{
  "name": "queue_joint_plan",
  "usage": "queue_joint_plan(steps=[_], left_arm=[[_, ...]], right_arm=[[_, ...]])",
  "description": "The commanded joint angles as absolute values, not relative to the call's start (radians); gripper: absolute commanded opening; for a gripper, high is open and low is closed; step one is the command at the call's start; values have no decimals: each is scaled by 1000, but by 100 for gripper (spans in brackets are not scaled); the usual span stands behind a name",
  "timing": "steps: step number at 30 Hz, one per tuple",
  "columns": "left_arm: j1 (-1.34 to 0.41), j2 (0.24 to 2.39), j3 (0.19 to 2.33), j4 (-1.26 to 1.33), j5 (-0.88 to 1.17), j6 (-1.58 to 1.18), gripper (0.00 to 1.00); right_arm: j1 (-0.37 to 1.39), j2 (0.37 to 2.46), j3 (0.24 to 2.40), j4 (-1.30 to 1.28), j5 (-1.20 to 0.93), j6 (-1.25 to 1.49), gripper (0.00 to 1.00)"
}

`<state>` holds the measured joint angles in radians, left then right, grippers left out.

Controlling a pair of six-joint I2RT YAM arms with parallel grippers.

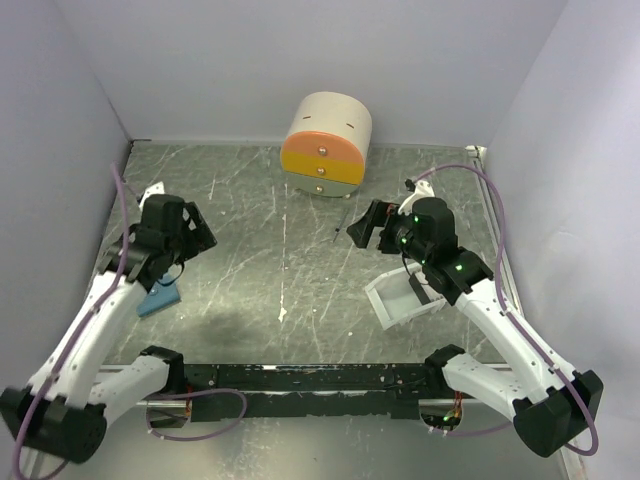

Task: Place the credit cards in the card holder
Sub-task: Move the card holder to the center of the board.

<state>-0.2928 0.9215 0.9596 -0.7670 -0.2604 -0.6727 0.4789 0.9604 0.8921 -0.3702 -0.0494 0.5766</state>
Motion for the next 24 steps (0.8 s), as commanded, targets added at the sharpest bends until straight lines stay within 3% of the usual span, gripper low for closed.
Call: queue_joint_plan(steps=[1, 16, 24], left_arm=[[-228, 1068, 1011, -822, -353, -778, 94], [201, 1230, 943, -795, -364, -954, 94], [399, 1311, 822, -715, -174, -933, 95]], right_arm=[[472, 961, 888, -317, -96, 577, 100], [472, 1003, 984, -351, -139, 545, 99], [472, 1042, 993, -332, -221, 582, 96]])
